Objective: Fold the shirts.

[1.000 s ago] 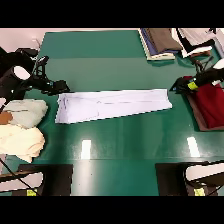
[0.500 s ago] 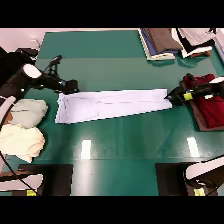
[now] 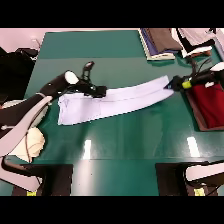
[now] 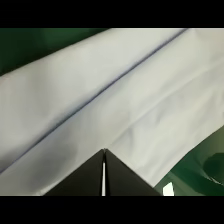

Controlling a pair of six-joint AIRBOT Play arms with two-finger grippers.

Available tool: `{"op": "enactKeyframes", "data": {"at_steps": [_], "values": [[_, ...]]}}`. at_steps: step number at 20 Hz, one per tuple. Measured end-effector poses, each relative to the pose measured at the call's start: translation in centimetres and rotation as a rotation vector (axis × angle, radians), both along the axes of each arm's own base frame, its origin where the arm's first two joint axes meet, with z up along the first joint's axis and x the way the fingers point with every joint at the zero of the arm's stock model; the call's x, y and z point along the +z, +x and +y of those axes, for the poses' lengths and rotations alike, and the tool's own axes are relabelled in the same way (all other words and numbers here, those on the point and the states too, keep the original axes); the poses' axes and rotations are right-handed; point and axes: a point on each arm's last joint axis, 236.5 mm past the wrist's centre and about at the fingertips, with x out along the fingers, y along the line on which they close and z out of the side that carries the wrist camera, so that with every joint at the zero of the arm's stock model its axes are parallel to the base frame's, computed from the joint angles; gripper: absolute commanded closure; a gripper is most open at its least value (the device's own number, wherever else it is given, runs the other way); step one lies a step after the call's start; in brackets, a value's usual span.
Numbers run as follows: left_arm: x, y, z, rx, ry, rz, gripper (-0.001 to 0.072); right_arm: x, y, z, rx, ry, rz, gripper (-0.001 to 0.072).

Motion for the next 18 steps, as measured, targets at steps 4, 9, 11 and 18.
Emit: {"op": "enactKeyframes", "data": {"at_steps": [4, 9, 11, 18], "values": [[-2.1, 0.4, -4.0, -0.038, -0.018, 0.027, 0.068, 9.1, 0.4, 3.8, 0.061, -0.004, -0.182, 0.0691], [-3.3, 0.8, -5.9, -0.033, -0.04, 0.046, 0.0681, 16.1, -0.9, 10.3, 0.171, 0.012, -0.315, 0.0691], [-3.3, 1.0, -6.2, -0.027, -0.049, 0.042, 0.068, 17.5, -1.7, 12.9, 0.22, 0.024, -0.345, 0.0691], [-1.1, 3.4, -5.3, 0.027, -0.084, 0.032, 0.0681, 19.5, -4.3, 20.6, 0.343, 0.076, -0.396, 0.0691]]}}
